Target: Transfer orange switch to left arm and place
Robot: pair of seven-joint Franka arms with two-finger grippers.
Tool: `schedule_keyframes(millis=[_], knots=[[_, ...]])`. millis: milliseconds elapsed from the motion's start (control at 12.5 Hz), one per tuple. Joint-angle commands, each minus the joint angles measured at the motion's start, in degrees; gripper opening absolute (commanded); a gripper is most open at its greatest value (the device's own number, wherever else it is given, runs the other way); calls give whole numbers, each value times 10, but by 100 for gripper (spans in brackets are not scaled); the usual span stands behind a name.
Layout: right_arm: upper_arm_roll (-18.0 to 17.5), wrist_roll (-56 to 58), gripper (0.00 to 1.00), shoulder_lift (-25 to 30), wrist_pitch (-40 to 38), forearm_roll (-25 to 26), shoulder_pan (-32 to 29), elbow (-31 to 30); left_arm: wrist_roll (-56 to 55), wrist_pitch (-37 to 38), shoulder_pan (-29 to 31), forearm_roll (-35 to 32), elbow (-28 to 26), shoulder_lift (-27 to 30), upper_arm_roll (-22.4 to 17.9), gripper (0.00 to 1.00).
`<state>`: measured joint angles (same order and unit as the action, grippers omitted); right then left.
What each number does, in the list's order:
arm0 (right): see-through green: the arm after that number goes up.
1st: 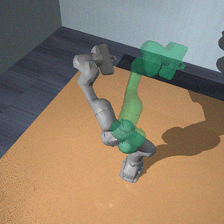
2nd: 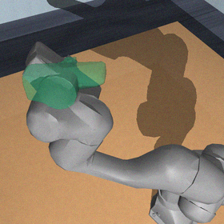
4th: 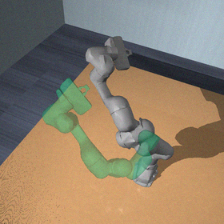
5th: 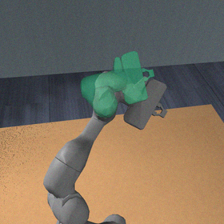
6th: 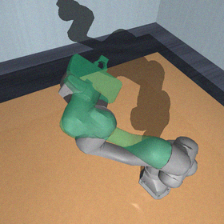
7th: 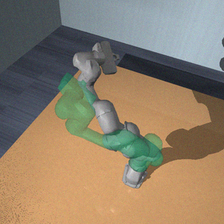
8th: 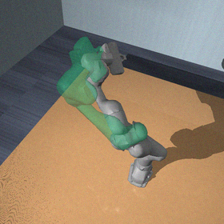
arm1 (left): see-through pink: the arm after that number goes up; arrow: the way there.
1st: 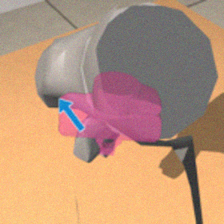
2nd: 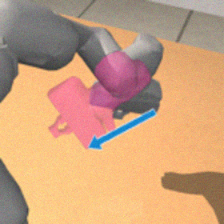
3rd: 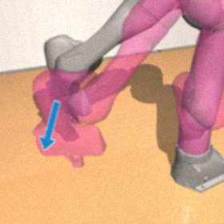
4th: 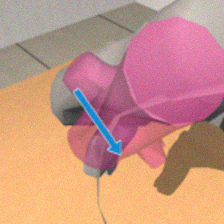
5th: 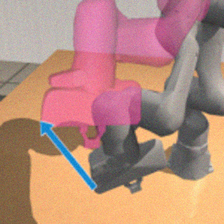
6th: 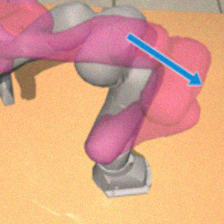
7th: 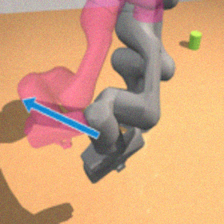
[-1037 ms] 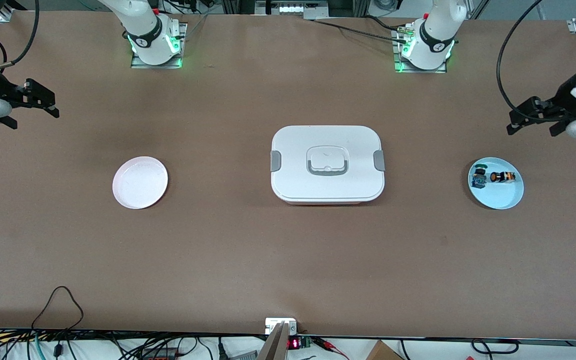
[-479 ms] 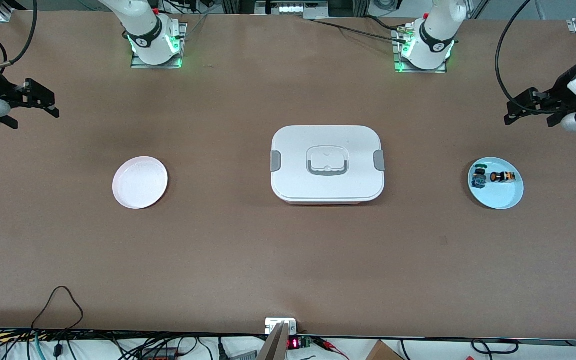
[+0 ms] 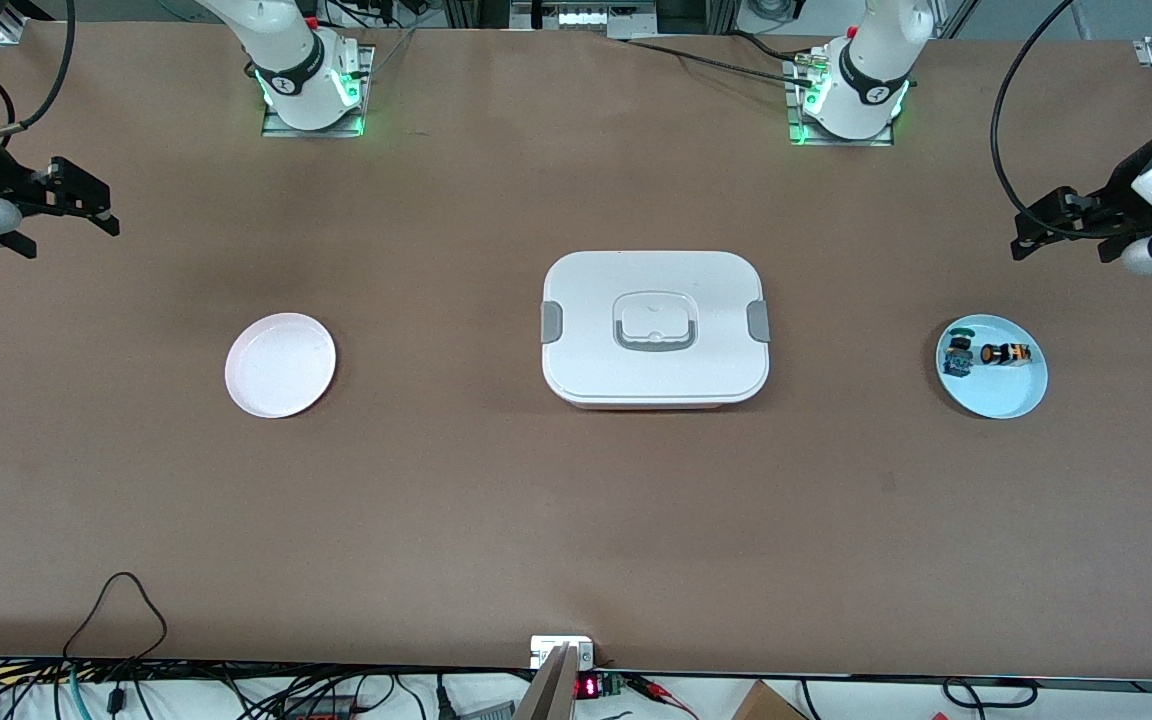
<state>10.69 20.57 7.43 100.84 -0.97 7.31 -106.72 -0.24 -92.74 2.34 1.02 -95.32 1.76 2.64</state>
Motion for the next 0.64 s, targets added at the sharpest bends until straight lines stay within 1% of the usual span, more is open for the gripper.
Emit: schedule_keyframes(millis=[0,559], knots=[[1,5,100,-1,-6,-10,0,8,-13,2,2,-10,11,-1,5,100],[1,5,100,-1,-6,-10,0,8,-6,16,5,-11,12,1,5,100]])
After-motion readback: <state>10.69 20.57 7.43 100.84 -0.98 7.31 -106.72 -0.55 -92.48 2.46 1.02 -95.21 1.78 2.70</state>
